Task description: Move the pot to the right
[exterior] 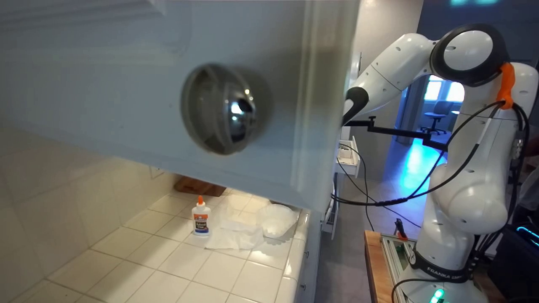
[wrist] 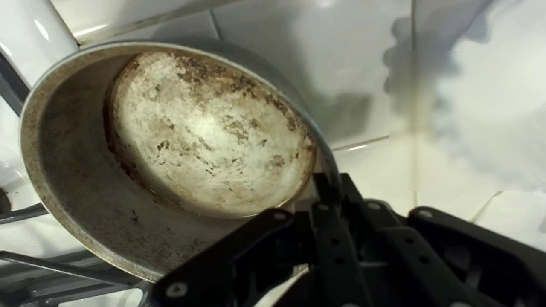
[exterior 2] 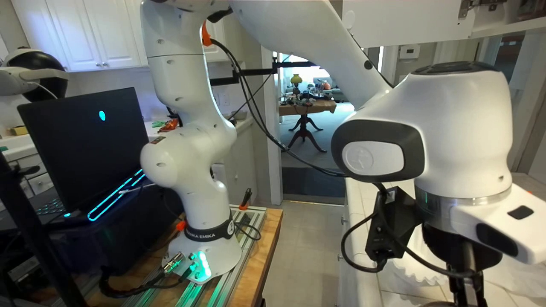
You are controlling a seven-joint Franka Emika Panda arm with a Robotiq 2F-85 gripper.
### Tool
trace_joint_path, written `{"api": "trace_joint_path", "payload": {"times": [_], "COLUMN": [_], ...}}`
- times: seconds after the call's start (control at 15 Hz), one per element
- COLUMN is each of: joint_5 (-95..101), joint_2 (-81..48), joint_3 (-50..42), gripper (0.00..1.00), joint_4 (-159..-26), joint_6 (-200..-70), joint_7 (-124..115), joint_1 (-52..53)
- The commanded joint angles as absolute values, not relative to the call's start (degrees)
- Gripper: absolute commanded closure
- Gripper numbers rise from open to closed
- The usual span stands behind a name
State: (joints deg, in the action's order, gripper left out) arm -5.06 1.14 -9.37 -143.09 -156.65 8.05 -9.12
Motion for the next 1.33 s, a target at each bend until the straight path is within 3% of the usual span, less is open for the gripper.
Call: {"api": "trace_joint_path", "payload": {"times": [0.0,0.93,1.0,1.07,1.27], "joint_5": [-2.7,0.4,1.1,1.7,3.0], "joint_2": [1.6,-0.4,-0.4,-0.5,-0.6], "joint_3": [-9.7,-6.3,-6.2,-6.1,-6.1], "gripper": [0.98,0.98,0.67,0.65,0.45], "joint_4": [-143.5,-143.5,-143.7,-143.7,-143.9], "joint_6": [-156.4,-157.9,-158.0,-158.1,-158.4], "joint_7": [5.4,5.9,5.9,5.9,6.0], "joint_1": [-9.5,-6.5,-6.4,-6.3,-6.2]}}
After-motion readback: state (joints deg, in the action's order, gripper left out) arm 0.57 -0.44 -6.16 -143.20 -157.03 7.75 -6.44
